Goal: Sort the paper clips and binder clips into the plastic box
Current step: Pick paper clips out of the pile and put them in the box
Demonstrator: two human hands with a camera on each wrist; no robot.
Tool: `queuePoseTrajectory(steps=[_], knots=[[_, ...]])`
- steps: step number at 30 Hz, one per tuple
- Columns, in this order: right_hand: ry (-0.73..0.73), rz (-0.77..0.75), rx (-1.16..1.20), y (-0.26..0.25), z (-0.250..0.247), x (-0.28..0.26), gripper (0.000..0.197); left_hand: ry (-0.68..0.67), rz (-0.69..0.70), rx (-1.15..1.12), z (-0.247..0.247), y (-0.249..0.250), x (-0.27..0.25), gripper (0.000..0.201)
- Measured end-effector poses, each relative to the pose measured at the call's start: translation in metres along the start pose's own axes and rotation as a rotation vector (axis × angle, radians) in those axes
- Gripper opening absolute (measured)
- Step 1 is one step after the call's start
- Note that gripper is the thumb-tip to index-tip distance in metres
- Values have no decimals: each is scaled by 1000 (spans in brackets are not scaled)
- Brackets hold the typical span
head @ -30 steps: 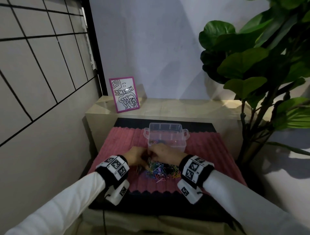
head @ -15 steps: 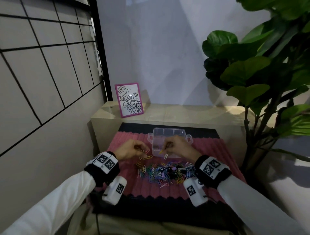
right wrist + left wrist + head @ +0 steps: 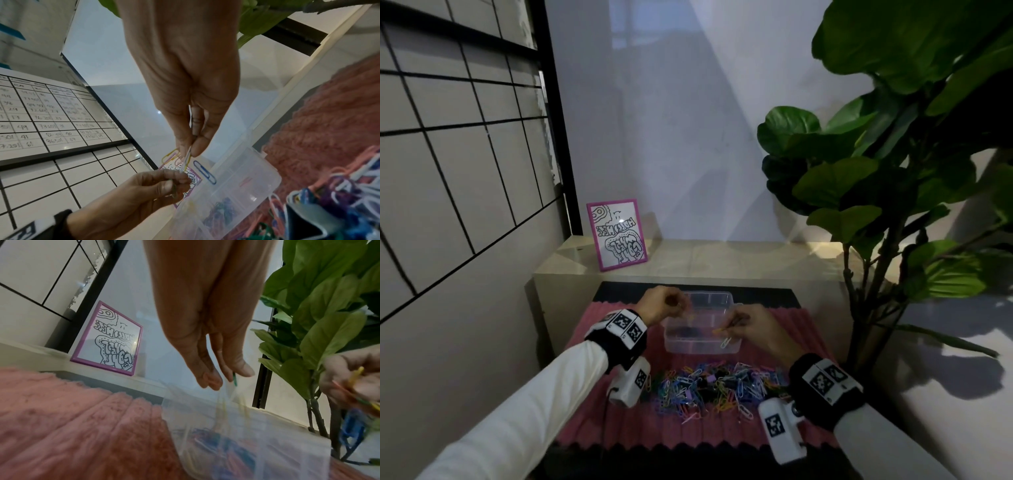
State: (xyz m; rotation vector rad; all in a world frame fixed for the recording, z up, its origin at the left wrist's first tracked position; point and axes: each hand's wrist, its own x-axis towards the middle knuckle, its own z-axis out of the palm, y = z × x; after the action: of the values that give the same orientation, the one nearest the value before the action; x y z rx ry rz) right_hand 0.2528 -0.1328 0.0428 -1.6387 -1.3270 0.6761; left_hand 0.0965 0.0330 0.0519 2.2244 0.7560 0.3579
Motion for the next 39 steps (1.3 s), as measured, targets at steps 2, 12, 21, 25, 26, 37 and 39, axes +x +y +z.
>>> queuePoseTrajectory(steps=[2,12,21,25,26,37,39], knots=[[44,16,-17,2,-2,4,14,-26,-4,46,2,-4,2,20],[53,55,-65,-11,2,31,17,-72,47,51,-27,-24,-47,30],[104,-50,-189,-35,20,69,14,-227,-60,133,-29,-61,-108,20],[12,-50,-331,-31,33,73,9,-203,-53,273,-6,-55,-108,35],[-21,-65,-372,-30,34,71,11,-213,-52,334,0,-52,-107,43],[-439,-240,-586,-38,54,16,17,-277,65,347,17,-43,-88,36],[-511,-237,-701,-32,69,11,23,-266,48,335,14,-44,-88,33]])
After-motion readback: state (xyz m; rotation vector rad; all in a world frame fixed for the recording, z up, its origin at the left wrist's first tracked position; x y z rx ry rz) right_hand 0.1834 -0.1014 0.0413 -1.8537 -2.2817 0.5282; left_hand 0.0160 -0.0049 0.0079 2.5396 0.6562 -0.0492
